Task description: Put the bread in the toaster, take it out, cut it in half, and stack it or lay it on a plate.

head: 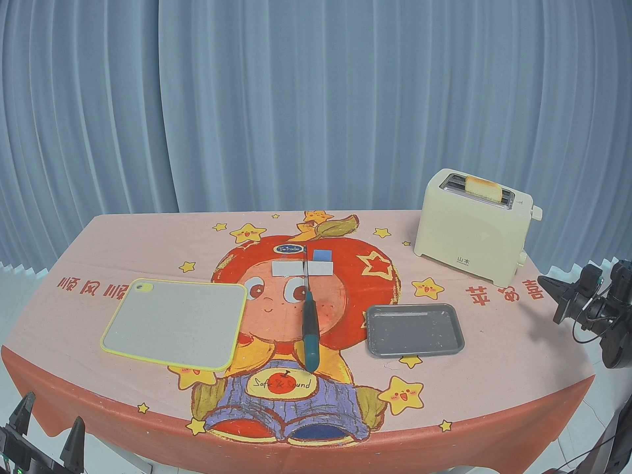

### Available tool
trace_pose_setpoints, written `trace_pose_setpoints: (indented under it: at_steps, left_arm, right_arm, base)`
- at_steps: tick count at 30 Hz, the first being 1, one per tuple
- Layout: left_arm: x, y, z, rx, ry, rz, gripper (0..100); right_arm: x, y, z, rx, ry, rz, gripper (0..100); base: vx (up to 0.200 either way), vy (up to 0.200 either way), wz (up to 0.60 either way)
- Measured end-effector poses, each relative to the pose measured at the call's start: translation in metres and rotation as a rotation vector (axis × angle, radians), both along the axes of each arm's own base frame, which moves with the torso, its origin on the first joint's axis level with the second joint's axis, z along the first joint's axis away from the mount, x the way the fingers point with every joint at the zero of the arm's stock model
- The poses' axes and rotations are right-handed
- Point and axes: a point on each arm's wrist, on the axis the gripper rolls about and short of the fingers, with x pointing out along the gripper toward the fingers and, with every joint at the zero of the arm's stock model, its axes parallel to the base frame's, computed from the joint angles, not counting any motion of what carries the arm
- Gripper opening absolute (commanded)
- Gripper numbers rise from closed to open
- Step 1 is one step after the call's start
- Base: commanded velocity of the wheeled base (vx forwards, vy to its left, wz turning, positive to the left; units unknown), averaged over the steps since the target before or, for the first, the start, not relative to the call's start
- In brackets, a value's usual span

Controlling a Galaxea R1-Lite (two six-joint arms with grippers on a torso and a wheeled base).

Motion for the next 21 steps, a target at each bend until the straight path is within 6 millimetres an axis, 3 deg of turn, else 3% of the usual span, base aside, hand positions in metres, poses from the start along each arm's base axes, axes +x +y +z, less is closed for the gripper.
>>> trace_pose_setpoints:
  at_steps: [21]
  left_arm:
    - [0.0,0.0,0.0,0.0,0.0,0.0,100]
  right_arm:
    - [0.0007,0.0023,-0.0039,0.005,0.014,0.009,0]
  base:
    - [0.0,0.0,0.0]
